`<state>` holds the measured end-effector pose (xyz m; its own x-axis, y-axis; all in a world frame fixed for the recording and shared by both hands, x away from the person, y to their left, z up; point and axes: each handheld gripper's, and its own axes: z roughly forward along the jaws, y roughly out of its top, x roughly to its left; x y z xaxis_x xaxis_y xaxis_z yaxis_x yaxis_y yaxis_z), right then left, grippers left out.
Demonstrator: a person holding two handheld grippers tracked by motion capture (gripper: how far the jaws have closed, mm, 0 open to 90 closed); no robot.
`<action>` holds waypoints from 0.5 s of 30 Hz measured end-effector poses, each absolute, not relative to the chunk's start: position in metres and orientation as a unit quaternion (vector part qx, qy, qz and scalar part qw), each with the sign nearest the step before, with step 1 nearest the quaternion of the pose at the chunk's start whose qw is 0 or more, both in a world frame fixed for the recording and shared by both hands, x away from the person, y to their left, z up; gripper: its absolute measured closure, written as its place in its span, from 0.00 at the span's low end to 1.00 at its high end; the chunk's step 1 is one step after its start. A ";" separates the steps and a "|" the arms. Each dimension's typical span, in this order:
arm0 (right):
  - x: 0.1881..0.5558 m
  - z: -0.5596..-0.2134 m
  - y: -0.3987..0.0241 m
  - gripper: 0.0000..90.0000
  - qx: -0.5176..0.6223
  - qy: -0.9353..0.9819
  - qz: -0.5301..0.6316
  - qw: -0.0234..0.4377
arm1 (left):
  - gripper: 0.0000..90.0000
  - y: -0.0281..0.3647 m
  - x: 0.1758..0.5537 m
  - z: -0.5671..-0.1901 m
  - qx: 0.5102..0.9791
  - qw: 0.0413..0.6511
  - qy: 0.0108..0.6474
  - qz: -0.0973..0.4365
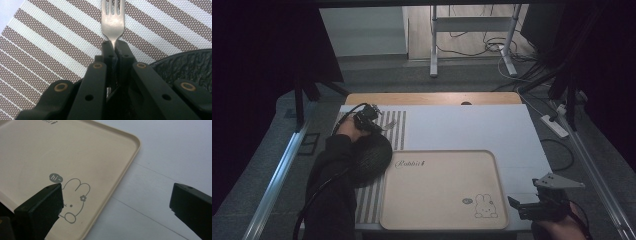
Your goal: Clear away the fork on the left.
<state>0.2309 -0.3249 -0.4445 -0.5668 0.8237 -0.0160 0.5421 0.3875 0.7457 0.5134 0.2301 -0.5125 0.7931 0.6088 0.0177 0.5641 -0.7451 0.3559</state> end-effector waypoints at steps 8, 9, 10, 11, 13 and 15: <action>0.231 -0.444 -0.325 0.00 0.424 0.807 0.360 0.196 | 0.97 0.231 0.512 -0.511 0.935 0.159 0.301 0.094; 0.231 -0.444 -0.325 0.00 0.424 0.807 0.360 0.196 | 0.97 0.232 0.512 -0.510 0.935 0.161 0.301 0.096; 0.232 -0.444 -0.326 0.00 0.424 0.807 0.361 0.196 | 0.97 0.234 0.511 -0.509 0.934 0.158 0.301 0.110; 0.232 -0.444 -0.326 0.00 0.424 0.807 0.361 0.196 | 0.97 0.235 0.510 -0.507 0.933 0.155 0.302 0.120; 0.232 -0.444 -0.326 0.00 0.425 0.807 0.361 0.195 | 0.97 0.238 0.509 -0.503 0.932 0.146 0.303 0.137; 0.232 -0.444 -0.326 0.00 0.425 0.807 0.361 0.195 | 0.97 0.241 0.508 -0.498 0.931 0.138 0.302 0.148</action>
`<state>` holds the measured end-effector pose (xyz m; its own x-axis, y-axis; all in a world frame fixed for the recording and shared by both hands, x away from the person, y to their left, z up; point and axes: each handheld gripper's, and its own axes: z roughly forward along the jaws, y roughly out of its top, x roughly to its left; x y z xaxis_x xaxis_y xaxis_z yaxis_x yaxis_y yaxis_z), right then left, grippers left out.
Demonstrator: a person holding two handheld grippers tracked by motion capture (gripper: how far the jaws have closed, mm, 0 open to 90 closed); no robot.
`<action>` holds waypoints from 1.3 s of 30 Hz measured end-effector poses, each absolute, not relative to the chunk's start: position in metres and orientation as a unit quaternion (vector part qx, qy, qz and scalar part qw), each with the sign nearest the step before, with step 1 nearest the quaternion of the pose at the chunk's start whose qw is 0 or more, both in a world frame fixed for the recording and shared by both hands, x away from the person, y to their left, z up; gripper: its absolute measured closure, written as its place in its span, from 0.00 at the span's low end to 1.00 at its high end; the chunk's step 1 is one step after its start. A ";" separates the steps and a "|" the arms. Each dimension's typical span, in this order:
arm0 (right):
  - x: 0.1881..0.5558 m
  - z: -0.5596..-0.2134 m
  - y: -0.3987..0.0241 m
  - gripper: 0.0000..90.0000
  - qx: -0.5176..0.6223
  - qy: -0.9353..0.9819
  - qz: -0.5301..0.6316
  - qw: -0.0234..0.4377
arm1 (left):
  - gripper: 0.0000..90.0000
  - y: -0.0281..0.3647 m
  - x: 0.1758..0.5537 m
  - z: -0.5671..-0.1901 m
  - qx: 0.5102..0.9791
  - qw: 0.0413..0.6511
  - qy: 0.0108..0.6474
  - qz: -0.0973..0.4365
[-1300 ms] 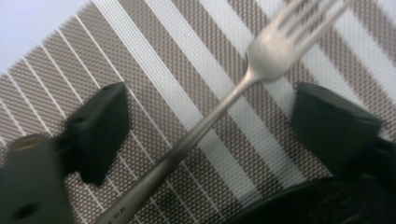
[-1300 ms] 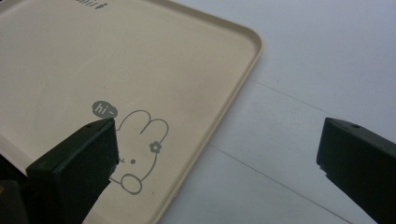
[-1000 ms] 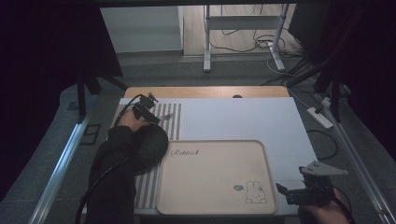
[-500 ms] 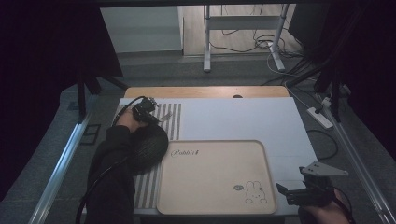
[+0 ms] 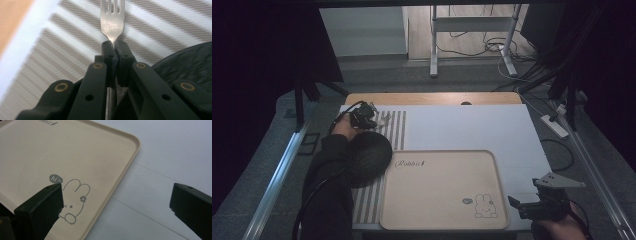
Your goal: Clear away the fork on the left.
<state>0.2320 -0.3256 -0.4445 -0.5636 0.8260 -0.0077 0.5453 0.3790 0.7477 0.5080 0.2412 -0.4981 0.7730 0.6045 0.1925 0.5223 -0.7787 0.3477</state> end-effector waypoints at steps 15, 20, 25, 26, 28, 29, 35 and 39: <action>0.233 -0.445 -0.325 0.00 0.424 0.809 0.358 0.195 | 0.97 0.262 0.499 -0.484 0.925 0.095 0.329 0.165; 0.233 -0.445 -0.325 0.00 0.424 0.808 0.359 0.194 | 0.97 0.264 0.498 -0.476 0.925 0.081 0.338 0.154; 0.232 -0.444 -0.325 0.00 0.424 0.809 0.358 0.195 | 0.97 0.266 0.491 -0.466 0.926 0.072 0.342 0.141; 0.232 -0.445 -0.325 0.00 0.423 0.809 0.359 0.195 | 0.97 0.266 0.489 -0.465 0.925 0.067 0.346 0.141; 0.232 -0.445 -0.325 0.00 0.423 0.809 0.358 0.196 | 0.97 0.267 0.484 -0.463 0.928 0.072 0.346 0.115; 0.232 -0.445 -0.324 0.00 0.422 0.810 0.358 0.196 | 0.97 0.267 0.482 -0.462 0.928 0.064 0.349 0.117; 0.232 -0.445 -0.324 0.00 0.421 0.811 0.355 0.196 | 0.97 0.271 0.465 -0.459 0.920 0.090 0.373 0.075; 0.232 -0.445 -0.323 0.00 0.420 0.812 0.354 0.197 | 0.97 0.268 0.453 -0.459 0.915 0.112 0.383 0.057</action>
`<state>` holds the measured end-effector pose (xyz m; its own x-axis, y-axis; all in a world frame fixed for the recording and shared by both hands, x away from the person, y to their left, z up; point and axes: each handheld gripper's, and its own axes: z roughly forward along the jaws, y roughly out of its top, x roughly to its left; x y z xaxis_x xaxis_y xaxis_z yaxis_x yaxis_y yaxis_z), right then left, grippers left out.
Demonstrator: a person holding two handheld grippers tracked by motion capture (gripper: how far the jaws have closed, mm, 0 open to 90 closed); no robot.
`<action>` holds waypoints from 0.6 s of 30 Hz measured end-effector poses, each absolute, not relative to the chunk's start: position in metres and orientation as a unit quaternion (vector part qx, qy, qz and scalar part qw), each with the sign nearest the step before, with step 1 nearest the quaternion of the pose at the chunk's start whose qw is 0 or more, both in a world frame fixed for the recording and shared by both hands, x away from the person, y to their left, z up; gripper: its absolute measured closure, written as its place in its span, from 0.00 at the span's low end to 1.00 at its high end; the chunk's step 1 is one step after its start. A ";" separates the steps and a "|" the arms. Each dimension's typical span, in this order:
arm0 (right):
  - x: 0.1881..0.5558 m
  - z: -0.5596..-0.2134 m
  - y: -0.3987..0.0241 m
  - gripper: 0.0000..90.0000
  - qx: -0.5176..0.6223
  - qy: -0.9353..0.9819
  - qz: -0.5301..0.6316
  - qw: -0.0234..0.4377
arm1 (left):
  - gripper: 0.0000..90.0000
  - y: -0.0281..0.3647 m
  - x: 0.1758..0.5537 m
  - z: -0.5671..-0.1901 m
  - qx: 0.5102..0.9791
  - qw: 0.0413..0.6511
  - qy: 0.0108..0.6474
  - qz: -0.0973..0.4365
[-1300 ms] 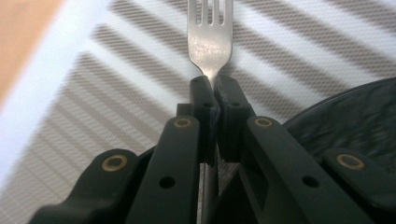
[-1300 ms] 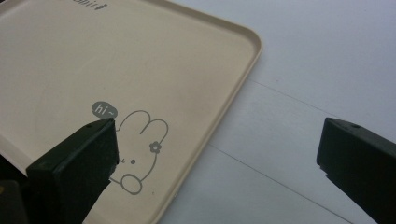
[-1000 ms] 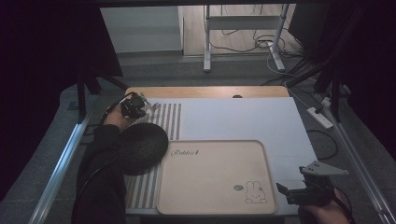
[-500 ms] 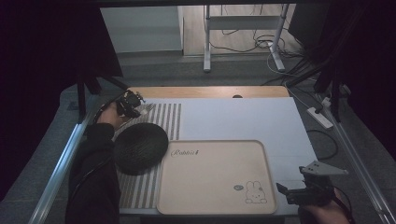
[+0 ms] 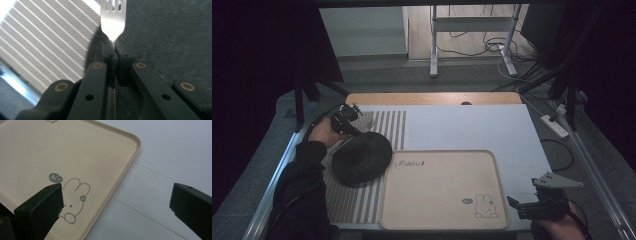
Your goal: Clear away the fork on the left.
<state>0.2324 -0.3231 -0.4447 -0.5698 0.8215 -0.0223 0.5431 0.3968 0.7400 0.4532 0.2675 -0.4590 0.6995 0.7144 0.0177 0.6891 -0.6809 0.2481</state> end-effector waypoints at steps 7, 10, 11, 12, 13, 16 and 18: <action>0.233 -0.445 -0.322 0.00 0.420 0.813 0.352 0.198 | 0.97 0.256 0.437 -0.457 0.902 0.156 0.402 0.015; 0.233 -0.445 -0.322 0.00 0.419 0.813 0.352 0.198 | 0.97 0.251 0.430 -0.453 0.898 0.177 0.403 0.003; 0.233 -0.445 -0.322 0.00 0.419 0.813 0.351 0.198 | 0.97 0.247 0.425 -0.453 0.899 0.185 0.397 -0.003; 0.233 -0.445 -0.322 0.00 0.419 0.813 0.351 0.198 | 0.97 0.247 0.425 -0.453 0.899 0.185 0.397 -0.003; 0.233 -0.445 -0.323 0.00 0.419 0.813 0.351 0.198 | 0.97 0.245 0.422 -0.453 0.898 0.183 0.401 -0.002; 0.232 -0.445 -0.322 0.00 0.418 0.813 0.352 0.199 | 0.97 0.236 0.411 -0.455 0.895 0.188 0.404 -0.009; 0.232 -0.445 -0.322 0.00 0.419 0.813 0.352 0.199 | 0.97 0.229 0.405 -0.455 0.896 0.193 0.399 -0.010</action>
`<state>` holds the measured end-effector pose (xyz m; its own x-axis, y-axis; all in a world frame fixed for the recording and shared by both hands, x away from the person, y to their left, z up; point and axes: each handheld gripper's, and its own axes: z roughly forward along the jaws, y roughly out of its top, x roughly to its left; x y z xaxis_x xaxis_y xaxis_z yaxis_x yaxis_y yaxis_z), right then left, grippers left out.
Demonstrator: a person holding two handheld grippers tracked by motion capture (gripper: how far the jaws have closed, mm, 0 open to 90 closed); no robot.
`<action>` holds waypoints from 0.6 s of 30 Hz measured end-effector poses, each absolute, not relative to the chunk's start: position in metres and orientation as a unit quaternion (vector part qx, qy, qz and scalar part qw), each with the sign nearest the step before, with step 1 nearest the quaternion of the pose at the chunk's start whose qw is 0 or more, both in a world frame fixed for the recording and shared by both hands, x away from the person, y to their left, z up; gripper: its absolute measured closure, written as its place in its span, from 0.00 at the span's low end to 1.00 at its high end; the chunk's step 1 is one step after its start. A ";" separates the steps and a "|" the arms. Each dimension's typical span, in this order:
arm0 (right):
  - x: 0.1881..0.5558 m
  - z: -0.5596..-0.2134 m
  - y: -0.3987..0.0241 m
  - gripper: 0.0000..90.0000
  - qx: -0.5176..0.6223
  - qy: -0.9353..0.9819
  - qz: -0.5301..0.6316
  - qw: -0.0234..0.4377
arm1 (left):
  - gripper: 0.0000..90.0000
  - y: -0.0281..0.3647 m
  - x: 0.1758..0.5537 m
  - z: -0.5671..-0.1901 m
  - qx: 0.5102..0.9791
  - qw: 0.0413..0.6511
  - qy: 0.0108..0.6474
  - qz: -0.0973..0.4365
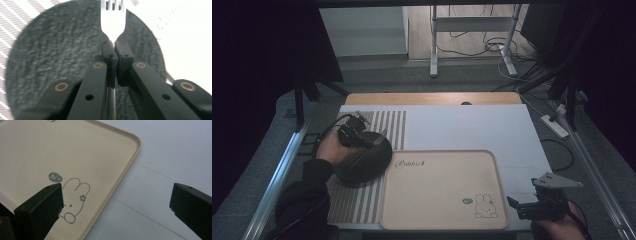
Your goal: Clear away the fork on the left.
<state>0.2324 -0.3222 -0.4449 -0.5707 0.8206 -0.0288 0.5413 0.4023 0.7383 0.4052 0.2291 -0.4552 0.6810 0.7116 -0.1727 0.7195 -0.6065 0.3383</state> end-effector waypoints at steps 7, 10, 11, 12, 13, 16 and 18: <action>0.233 -0.445 -0.322 0.00 0.417 0.814 0.350 0.200 | 0.97 0.207 0.386 -0.455 0.898 0.198 0.392 -0.009; 0.233 -0.445 -0.322 0.00 0.418 0.814 0.351 0.199 | 0.97 0.199 0.380 -0.455 0.902 0.189 0.387 -0.004; 0.233 -0.445 -0.322 0.00 0.418 0.814 0.351 0.199 | 0.97 0.195 0.377 -0.456 0.903 0.188 0.385 -0.004; 0.233 -0.445 -0.322 0.00 0.418 0.814 0.351 0.199 | 0.96 0.187 0.373 -0.458 0.905 0.187 0.383 -0.009; 0.233 -0.445 -0.322 0.00 0.418 0.814 0.351 0.199 | 0.96 0.187 0.373 -0.458 0.905 0.187 0.383 -0.009; 0.233 -0.445 -0.322 0.00 0.417 0.814 0.351 0.200 | 0.96 0.171 0.365 -0.461 0.906 0.189 0.378 -0.014; 0.233 -0.445 -0.322 0.00 0.418 0.814 0.351 0.199 | 0.97 0.164 0.363 -0.462 0.905 0.191 0.379 -0.018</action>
<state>0.2327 -0.3218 -0.4449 -0.5719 0.8197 -0.0313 0.5396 0.4046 0.7383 0.3628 0.1636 -0.4618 0.7120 0.6793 -0.1776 0.6933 -0.6401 0.3311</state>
